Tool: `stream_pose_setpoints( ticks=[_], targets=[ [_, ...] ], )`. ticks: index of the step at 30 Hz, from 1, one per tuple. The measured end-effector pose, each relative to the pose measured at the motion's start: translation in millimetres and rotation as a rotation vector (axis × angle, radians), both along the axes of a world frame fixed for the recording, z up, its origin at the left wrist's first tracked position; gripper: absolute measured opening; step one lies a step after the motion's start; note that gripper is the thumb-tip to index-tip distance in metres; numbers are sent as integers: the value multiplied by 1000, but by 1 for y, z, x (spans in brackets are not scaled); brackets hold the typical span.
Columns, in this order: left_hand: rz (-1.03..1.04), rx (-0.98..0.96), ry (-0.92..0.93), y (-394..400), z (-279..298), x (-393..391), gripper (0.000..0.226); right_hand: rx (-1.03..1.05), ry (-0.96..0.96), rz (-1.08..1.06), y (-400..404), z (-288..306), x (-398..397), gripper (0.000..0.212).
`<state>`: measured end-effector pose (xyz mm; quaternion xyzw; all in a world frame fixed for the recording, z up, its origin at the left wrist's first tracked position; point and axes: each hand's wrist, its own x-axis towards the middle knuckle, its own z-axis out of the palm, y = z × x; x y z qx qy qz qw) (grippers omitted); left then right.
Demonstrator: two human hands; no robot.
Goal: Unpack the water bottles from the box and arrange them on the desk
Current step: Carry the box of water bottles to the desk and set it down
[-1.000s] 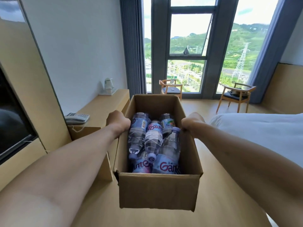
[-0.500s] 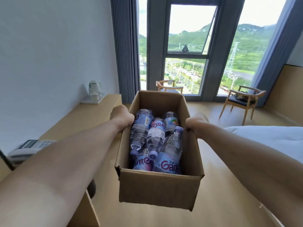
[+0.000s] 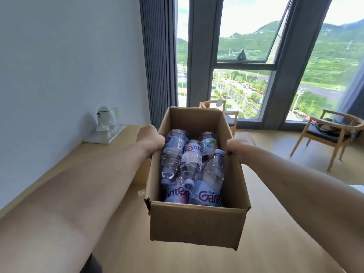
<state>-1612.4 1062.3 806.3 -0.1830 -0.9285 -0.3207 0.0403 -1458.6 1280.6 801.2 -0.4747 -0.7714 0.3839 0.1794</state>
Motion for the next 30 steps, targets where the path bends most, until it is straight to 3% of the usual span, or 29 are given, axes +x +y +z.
stream_pose_setpoints(
  ticks=[14,22,30],
  targets=[
    [83,-52,-58,169,-53,-287,9,2,-78,44,182,-49,-309,18],
    [30,-192,-166,239,-170,-453,25,-75,-162,-6,240,-175,-455,10],
    [162,-261,-420,263,-299,-535,25,-86,-375,91,272,-298,-560,8]
  ],
)
